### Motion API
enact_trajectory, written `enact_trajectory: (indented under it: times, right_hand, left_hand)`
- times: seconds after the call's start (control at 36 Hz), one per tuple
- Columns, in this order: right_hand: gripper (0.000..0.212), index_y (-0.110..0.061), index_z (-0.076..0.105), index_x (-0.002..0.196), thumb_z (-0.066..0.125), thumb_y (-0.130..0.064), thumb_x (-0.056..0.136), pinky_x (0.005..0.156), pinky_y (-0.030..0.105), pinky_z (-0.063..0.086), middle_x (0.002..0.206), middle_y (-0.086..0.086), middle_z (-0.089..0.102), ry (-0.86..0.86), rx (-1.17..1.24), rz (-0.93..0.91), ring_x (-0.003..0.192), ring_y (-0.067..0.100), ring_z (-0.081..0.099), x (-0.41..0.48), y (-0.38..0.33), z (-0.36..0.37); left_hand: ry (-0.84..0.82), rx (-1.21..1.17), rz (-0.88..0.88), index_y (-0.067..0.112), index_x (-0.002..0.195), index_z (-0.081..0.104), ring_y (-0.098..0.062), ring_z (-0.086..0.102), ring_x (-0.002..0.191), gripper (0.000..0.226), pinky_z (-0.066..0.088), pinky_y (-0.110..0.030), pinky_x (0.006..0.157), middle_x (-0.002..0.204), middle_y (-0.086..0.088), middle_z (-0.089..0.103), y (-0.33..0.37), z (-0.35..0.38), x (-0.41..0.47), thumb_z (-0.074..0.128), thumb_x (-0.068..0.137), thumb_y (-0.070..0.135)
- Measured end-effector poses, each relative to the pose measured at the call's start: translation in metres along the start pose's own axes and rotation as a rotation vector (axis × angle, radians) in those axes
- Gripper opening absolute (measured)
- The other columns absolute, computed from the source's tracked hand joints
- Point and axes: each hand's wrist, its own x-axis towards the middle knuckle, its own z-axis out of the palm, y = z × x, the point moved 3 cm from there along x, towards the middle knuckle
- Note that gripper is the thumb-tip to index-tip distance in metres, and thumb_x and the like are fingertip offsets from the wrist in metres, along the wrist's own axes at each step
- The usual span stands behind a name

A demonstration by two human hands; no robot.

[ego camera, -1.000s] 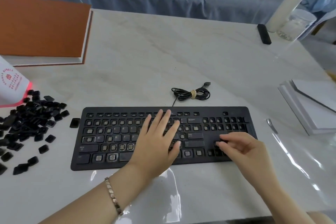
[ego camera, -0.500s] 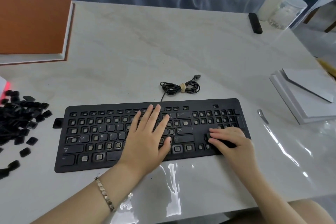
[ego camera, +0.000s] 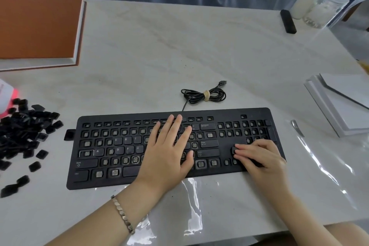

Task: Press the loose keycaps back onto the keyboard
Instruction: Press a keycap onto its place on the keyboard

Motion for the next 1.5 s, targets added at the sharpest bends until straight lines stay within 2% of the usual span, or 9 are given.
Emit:
enact_trajectory:
  times: [0.14,0.47,0.67,0.78,0.97,1.11,1.28,1.33,1.5]
  right_hand:
    - [0.016,-0.01,0.075,0.081,0.064,-0.022,0.077,0.083,0.012,0.043,0.089,-0.007,0.069,-0.037,0.001,-0.077,0.086,0.009,0.053,0.001,0.002,-0.001]
    - [0.017,-0.015,0.07,0.089,0.062,-0.025,0.077,0.088,0.013,0.043,0.096,-0.013,0.067,-0.018,0.142,0.061,0.094,0.0,0.058,-0.005,0.005,0.004]
    - [0.018,-0.011,0.074,0.086,0.062,-0.023,0.078,0.089,0.012,0.043,0.093,-0.01,0.068,-0.028,0.064,0.004,0.091,0.003,0.058,-0.002,0.0,0.004]
    - [0.016,-0.007,0.074,0.084,0.063,-0.017,0.079,0.086,0.016,0.046,0.093,-0.004,0.068,-0.018,0.007,-0.093,0.088,0.011,0.058,-0.002,-0.002,0.004]
    - [0.019,-0.005,0.074,0.092,0.059,-0.015,0.085,0.082,0.037,0.05,0.108,0.003,0.067,-0.071,-0.202,-0.259,0.096,0.02,0.057,-0.009,0.0,0.002]
    - [0.023,-0.007,0.074,0.095,0.055,-0.018,0.087,0.08,0.042,0.05,0.106,0.001,0.069,-0.096,-0.293,-0.229,0.103,0.021,0.055,-0.013,-0.005,0.004]
    - [0.026,-0.009,0.075,0.091,0.053,-0.022,0.087,0.093,0.034,0.04,0.116,0.003,0.064,-0.089,-0.325,-0.143,0.109,0.022,0.052,-0.016,-0.01,0.004]
    - [0.026,-0.01,0.075,0.089,0.052,-0.024,0.086,0.093,0.035,0.04,0.118,0.003,0.064,-0.099,-0.33,-0.107,0.11,0.022,0.052,-0.015,-0.01,0.003]
    - [0.029,-0.01,0.076,0.077,0.052,-0.025,0.083,0.085,0.041,0.046,0.102,0.003,0.07,-0.137,-0.319,-0.047,0.101,0.021,0.056,0.001,-0.029,0.003]
  left_hand:
    - [0.019,0.0,0.003,0.011,0.127,0.059,-0.031,0.038,0.133,0.052,0.02,-0.045,0.112,0.141,-0.017,0.046,0.0,0.0,0.0,0.042,0.084,0.036]
    - [0.022,0.013,0.007,0.011,0.126,0.06,-0.033,0.043,0.131,0.052,0.021,-0.045,0.111,0.14,-0.018,0.048,0.001,-0.001,0.0,0.043,0.083,0.036]
    - [0.026,0.009,0.007,0.01,0.125,0.06,-0.034,0.043,0.131,0.052,0.02,-0.045,0.111,0.14,-0.018,0.048,0.0,-0.001,-0.001,0.043,0.084,0.035]
    - [0.018,0.007,0.005,0.011,0.126,0.059,-0.033,0.042,0.132,0.052,0.021,-0.046,0.111,0.141,-0.018,0.047,0.0,0.0,-0.001,0.043,0.084,0.035]
    - [0.013,0.013,0.011,0.011,0.127,0.059,-0.033,0.042,0.132,0.052,0.021,-0.046,0.111,0.141,-0.018,0.046,0.0,0.0,0.0,0.042,0.085,0.036]
    - [0.014,0.008,0.009,0.011,0.128,0.058,-0.031,0.04,0.133,0.052,0.02,-0.045,0.111,0.142,-0.017,0.046,-0.001,0.001,-0.001,0.042,0.085,0.037]
    - [-0.01,0.013,-0.002,0.011,0.128,0.058,-0.033,0.041,0.133,0.052,0.019,-0.045,0.111,0.141,-0.018,0.046,0.0,0.001,0.0,0.041,0.085,0.037]
    - [-0.027,0.018,-0.004,0.011,0.128,0.058,-0.033,0.041,0.133,0.053,0.019,-0.044,0.111,0.141,-0.017,0.046,0.0,0.0,0.0,0.04,0.086,0.038]
    - [-0.073,-0.038,0.012,0.012,0.128,0.058,-0.029,0.042,0.133,0.052,0.019,-0.039,0.111,0.141,-0.015,0.047,-0.003,-0.003,-0.005,0.038,0.087,0.038]
